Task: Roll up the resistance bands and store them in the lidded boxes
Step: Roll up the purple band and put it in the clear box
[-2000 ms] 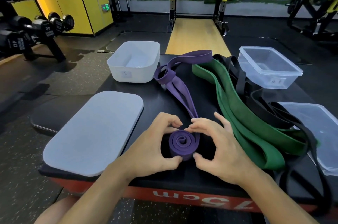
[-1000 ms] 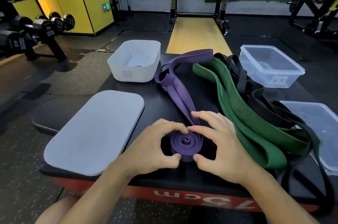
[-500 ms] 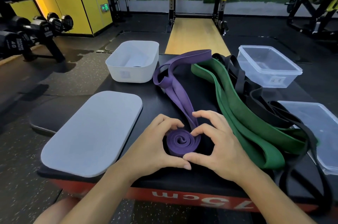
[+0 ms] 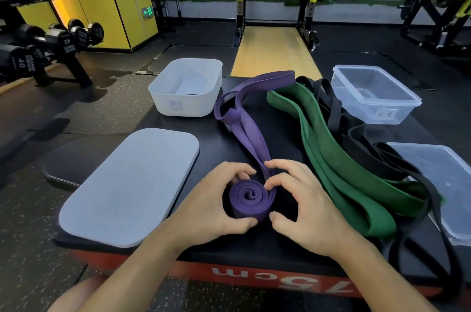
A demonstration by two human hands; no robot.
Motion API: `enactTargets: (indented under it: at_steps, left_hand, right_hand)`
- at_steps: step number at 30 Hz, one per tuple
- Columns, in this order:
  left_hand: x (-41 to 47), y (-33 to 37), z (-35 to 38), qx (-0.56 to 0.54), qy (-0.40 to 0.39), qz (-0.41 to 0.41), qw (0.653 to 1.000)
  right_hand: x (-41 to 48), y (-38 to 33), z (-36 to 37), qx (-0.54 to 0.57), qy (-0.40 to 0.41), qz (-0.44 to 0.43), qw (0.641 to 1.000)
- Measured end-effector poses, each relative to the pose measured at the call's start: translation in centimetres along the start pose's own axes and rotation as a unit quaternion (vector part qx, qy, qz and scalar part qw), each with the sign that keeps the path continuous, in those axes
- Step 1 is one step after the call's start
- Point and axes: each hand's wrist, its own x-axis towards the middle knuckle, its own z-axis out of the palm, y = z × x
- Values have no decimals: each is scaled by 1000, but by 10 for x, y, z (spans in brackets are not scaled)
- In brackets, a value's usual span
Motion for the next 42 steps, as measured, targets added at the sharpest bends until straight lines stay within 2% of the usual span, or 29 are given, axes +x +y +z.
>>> enactTargets:
  at_steps: [10,13,17,23,31,38,42]
  left_hand:
    - [0,1,0,-45,-7,-7,999]
    - [-1,2,2,-39,-21,10,999]
    - [-1,2,2,-61,-17,32,997]
    - [-1,0,1,-88,-29,24,995]
    - [-2,4,6,3,-12,11,1000]
    - [-2,2,0,29,-58,74,995]
    - [1,0,0,39,-74,56,995]
  right_hand:
    - [-1,-1,0,-38,-24,-2,999]
    - [1,-3,-3,-28,-38,20,999]
    - [3,-1,1,-60,-54,-9,997]
    - [3,5,1,-32,-34,-11,999]
    - [2,3,2,-17,9,-7,1000]
    - [2,1,3,-9,10,12,1000]
    - [3,0,4,-17,19,34,999]
